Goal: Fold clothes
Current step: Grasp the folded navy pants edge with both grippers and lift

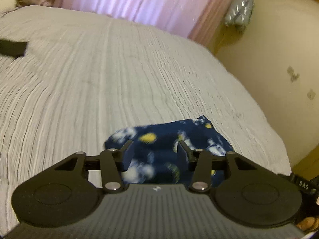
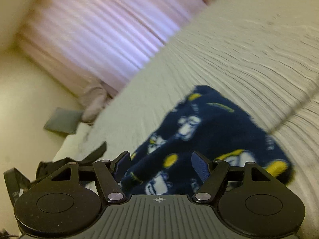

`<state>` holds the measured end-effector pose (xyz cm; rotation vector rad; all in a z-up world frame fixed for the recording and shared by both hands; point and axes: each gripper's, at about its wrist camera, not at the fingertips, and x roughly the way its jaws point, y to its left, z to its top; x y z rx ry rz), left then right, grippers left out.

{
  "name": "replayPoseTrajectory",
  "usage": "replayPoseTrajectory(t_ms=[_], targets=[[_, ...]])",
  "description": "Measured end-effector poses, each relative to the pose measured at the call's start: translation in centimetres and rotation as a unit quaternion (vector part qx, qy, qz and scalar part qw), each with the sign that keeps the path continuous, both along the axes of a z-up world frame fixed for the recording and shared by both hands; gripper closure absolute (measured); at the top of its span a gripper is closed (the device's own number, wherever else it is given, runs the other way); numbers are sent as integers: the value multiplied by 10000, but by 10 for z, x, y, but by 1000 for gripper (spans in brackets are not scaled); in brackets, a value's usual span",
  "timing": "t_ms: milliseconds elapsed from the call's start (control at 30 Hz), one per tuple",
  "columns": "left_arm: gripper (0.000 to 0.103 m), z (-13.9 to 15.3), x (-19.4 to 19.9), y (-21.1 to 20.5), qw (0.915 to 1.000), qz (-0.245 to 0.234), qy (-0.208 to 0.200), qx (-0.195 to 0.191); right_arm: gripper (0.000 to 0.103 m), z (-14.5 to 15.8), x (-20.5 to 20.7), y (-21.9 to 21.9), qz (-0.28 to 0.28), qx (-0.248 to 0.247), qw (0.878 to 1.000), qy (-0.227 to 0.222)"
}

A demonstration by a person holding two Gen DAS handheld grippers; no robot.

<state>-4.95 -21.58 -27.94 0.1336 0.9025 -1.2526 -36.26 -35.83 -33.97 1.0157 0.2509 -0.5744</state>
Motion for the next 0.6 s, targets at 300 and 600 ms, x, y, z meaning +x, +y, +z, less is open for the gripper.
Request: replayPoseTrajectory(t_ms=[300, 600], targets=[[62, 65, -1, -76, 9914, -894, -201, 939, 31, 50, -74, -30, -1068, 1730, 9789, 202], [59, 40, 54, -129, 9649, -2045, -167, 1639, 31, 27, -81, 25, -2212, 2860, 9323, -38]])
